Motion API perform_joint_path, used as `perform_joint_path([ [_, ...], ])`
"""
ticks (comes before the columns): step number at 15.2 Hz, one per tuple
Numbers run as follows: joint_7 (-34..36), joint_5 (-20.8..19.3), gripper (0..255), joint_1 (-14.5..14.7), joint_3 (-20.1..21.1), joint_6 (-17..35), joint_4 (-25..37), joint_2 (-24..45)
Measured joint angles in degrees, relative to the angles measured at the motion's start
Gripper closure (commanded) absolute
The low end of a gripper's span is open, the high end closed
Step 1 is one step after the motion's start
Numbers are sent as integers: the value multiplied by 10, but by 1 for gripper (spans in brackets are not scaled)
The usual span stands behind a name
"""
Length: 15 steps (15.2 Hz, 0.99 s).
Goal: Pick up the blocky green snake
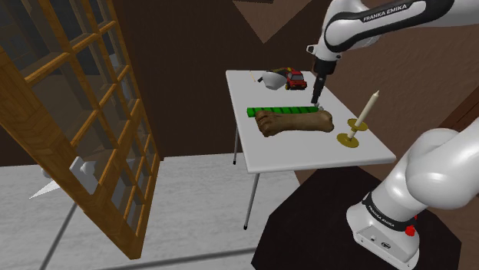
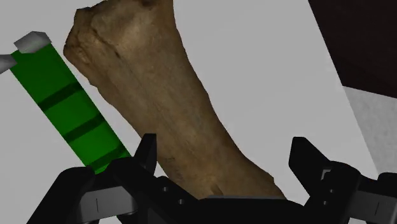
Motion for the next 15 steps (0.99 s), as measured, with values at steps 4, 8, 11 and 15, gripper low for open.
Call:
perform_joint_path([
  [4,-111,41,0,16,-37,43,53,104],
  [8,-223,99,0,17,-52,72,110,207],
  [11,-302,146,0,8,-46,78,169,288],
  [15,-394,196,0,-19,-24,74,255,388],
])
